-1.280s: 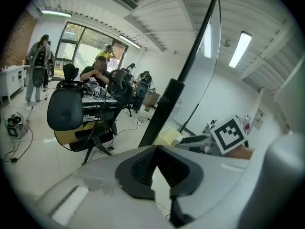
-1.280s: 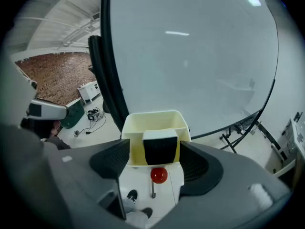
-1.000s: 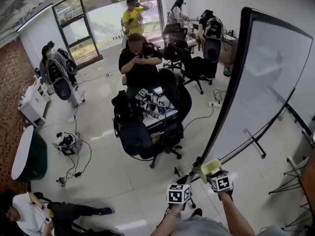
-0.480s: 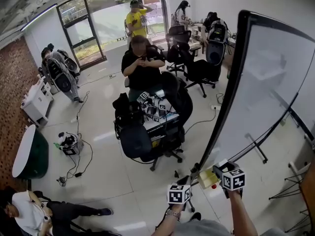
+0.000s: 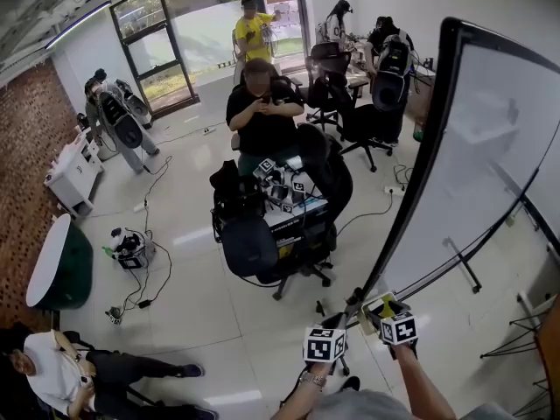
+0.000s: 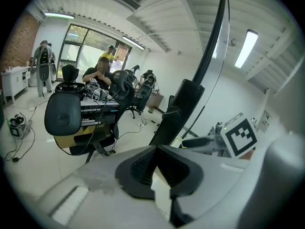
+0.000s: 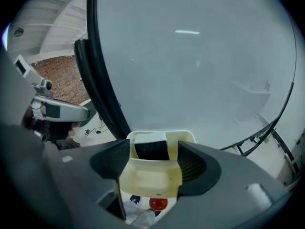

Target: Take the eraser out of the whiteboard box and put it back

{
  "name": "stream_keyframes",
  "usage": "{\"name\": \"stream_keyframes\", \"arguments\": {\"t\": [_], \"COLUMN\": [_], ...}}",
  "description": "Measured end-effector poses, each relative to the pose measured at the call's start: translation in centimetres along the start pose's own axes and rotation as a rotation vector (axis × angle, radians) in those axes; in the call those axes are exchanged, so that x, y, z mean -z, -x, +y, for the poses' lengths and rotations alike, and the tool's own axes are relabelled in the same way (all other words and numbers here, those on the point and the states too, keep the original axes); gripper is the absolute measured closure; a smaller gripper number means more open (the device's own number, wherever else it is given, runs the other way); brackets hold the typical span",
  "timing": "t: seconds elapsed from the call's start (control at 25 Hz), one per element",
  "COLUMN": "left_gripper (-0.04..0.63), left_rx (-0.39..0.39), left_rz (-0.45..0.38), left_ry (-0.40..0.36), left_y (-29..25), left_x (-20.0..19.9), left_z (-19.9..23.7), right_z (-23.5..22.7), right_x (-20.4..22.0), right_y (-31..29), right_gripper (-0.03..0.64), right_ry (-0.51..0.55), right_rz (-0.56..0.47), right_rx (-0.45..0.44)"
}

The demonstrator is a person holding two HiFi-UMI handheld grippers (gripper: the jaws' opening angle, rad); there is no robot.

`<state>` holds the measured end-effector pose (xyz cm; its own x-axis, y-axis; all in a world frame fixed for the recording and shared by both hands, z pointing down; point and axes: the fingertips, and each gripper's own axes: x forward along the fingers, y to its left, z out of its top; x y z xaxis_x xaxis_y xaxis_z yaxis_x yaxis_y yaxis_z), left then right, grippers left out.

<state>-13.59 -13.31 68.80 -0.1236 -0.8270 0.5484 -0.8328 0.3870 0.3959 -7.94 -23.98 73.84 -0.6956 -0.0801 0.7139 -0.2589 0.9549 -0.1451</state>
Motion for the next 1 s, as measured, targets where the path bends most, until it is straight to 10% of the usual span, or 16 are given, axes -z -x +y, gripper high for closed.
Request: {"name": "stream_keyframes", "arguments": {"t": [0.16, 0.24, 0.56, 1.0], "left_gripper": [0.592, 0.592, 0.592, 0.592], "left_rx": [0.007, 0.018, 0.067, -0.085], "left_rz": [0.005, 0.013, 0.031, 0.044], "left_ry": [0.002, -0.002, -0.03, -0.033], "left_y": [0.0, -0.2, -0.5, 2.5], "left_x": [0.4, 0.7, 2.3, 10.1], "left_z": [-0.1, -0.4, -2.2, -5.0], "right_z": [-0.4, -0.7, 3.3, 9.0], "right_x": [-1.8, -1.8, 1.3, 7.3], "right_y": [2.5, 3.3, 3.3, 7.3], "right_gripper": [0.323, 0.612, 0.612, 0.612], "right_ry": [-0.01, -0.032, -0.085, -0.018], "right_rz": [-0.063, -0.08, -0.018, -0.022], "right_rx": [0.056, 0.092, 0.039, -0.114]}}
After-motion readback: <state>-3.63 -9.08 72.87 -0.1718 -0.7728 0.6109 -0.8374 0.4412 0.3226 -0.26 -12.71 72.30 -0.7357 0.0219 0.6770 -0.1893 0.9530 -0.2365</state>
